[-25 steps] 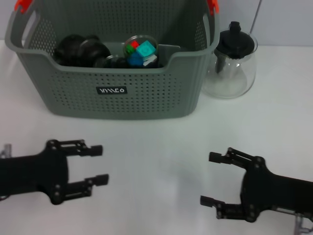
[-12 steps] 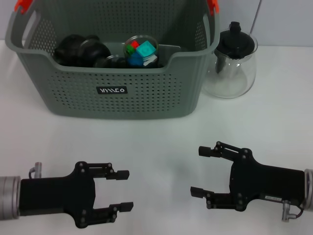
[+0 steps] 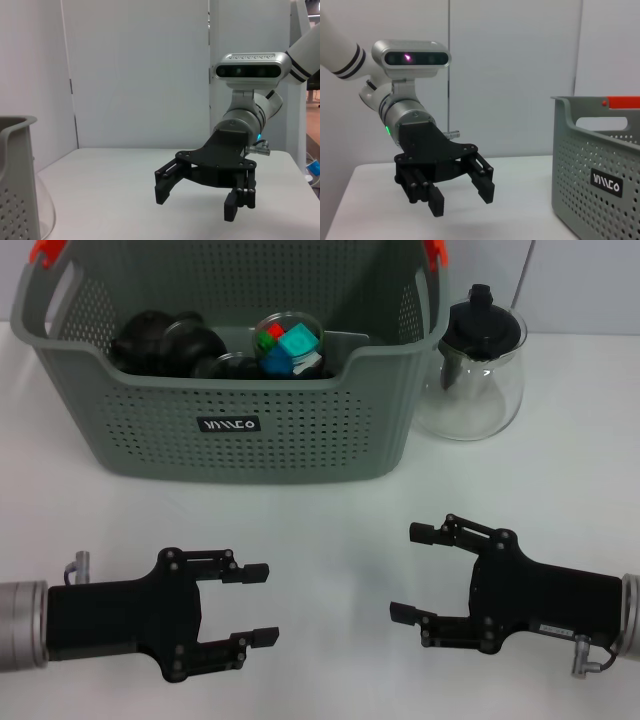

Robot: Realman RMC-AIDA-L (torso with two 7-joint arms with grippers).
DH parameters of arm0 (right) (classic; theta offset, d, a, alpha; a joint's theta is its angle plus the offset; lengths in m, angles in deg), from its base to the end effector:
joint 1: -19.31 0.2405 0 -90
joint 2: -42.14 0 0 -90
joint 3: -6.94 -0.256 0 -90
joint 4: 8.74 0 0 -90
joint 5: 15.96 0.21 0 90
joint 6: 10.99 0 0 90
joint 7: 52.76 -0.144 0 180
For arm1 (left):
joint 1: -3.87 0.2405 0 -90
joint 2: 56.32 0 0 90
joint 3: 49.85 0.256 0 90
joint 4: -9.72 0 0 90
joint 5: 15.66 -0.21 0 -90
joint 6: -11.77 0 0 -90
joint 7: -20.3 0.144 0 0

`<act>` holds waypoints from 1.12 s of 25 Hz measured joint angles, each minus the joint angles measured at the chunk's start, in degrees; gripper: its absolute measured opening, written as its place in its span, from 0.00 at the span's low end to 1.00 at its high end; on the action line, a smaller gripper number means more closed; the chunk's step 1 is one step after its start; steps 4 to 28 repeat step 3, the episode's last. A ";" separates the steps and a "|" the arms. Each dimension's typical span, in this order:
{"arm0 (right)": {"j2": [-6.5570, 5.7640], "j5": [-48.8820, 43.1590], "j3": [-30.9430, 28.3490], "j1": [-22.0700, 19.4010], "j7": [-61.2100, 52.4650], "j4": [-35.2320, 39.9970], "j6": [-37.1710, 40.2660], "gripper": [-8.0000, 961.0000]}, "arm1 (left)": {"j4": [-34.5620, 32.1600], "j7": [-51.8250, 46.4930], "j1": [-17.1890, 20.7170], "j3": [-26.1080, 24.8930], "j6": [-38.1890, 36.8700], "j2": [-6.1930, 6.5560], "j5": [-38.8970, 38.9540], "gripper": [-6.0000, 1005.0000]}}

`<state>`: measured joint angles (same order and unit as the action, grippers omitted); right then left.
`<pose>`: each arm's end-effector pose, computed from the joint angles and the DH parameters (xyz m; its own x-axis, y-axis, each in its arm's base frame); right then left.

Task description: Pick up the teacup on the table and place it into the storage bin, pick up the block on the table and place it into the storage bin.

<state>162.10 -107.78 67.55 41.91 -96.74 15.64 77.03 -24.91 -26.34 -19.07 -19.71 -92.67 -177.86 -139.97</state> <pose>0.2688 0.2682 -0.0587 0.8168 -0.0007 -0.5769 -0.1662 -0.9579 -0.2342 -0.2893 0.2493 -0.0158 0.8525 -0.0020 0.5228 0.1095 -0.9771 -0.1823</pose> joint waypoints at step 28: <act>0.01 0.07 -0.27 0.09 0.05 -0.02 0.03 0.93 | 0.00 0.01 -0.02 0.00 0.02 0.07 0.02 0.58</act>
